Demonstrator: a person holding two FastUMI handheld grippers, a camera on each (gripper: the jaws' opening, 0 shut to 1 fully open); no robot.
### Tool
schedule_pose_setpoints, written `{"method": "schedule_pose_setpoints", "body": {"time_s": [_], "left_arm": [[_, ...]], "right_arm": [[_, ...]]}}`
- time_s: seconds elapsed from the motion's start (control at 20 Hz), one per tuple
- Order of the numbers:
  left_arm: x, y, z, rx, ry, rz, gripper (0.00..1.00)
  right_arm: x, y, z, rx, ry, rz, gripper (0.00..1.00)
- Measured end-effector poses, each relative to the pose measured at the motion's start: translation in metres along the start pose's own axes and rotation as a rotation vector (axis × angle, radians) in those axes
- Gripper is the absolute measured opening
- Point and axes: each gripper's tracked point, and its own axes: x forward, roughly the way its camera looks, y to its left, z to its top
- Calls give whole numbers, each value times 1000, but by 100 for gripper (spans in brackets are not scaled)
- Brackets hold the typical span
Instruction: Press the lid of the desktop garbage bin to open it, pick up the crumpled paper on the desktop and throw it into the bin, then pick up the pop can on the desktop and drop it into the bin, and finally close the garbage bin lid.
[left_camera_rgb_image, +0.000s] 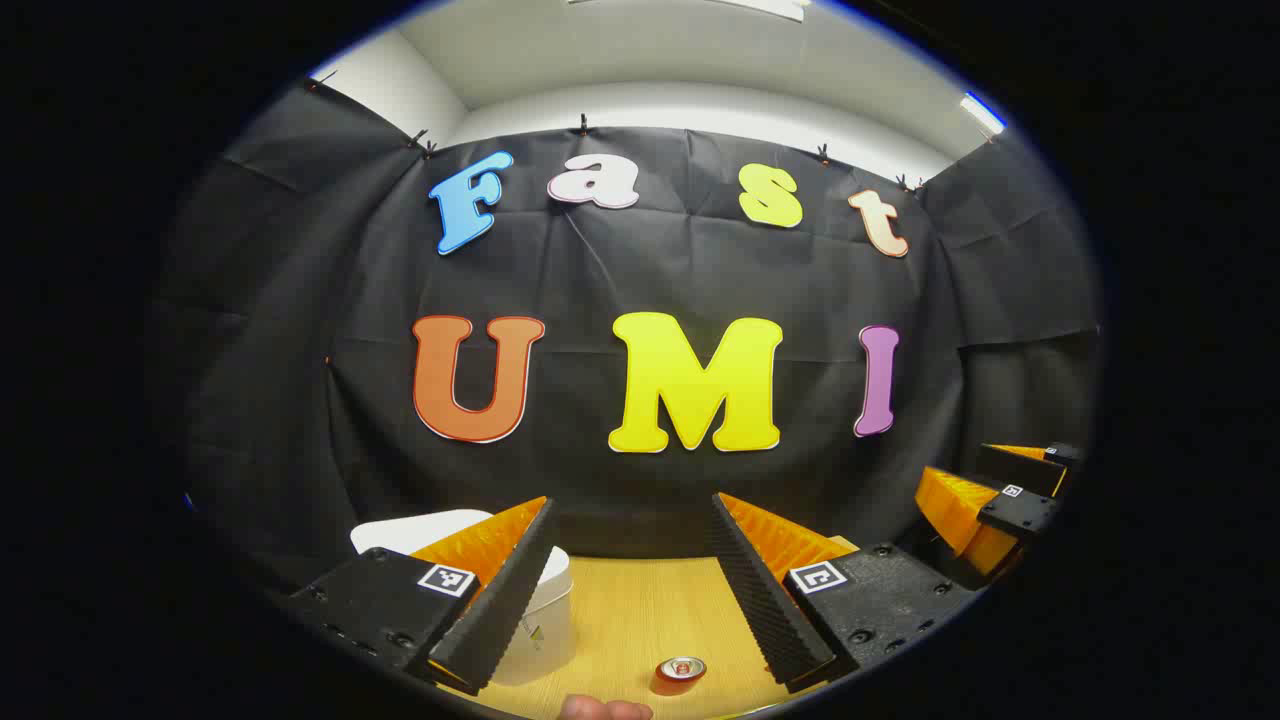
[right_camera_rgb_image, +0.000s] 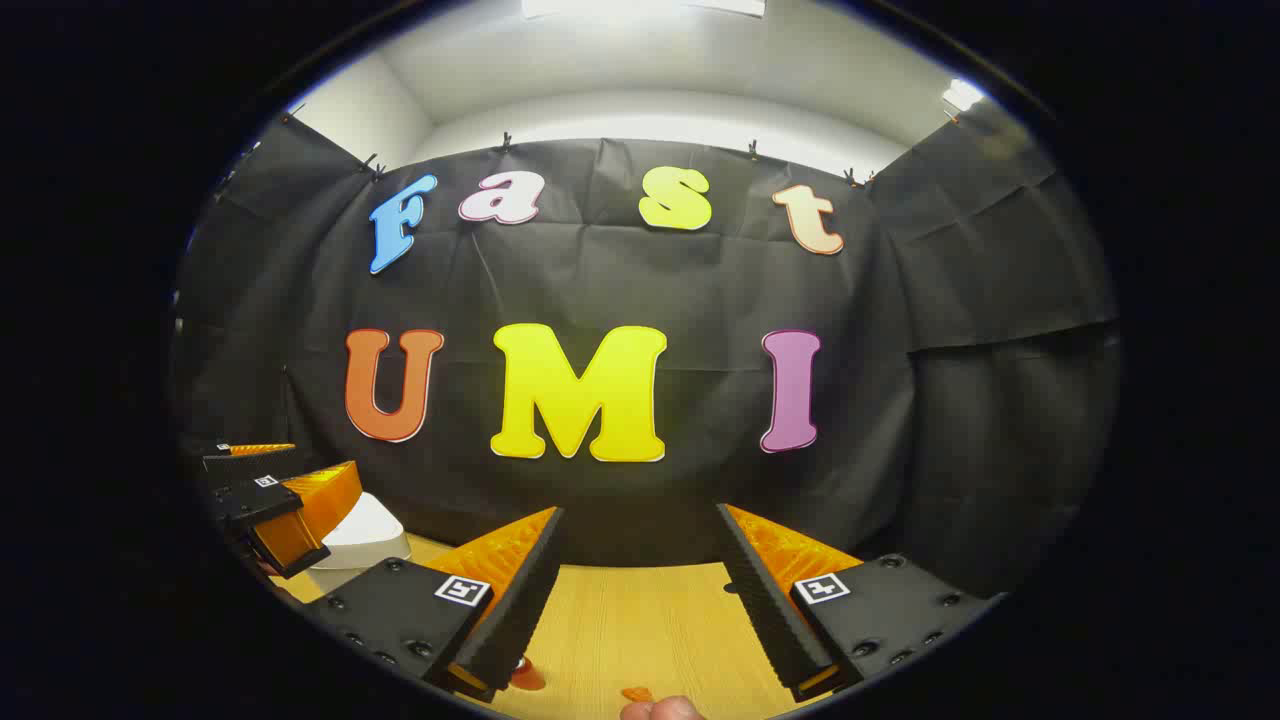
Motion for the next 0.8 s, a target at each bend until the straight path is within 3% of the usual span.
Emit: {"method": "schedule_pose_setpoints", "body": {"time_s": [0.8], "left_arm": [[8,4,2,14,-7,42,98]], "right_arm": [[12,2,9,5,-17,17,94]]}}
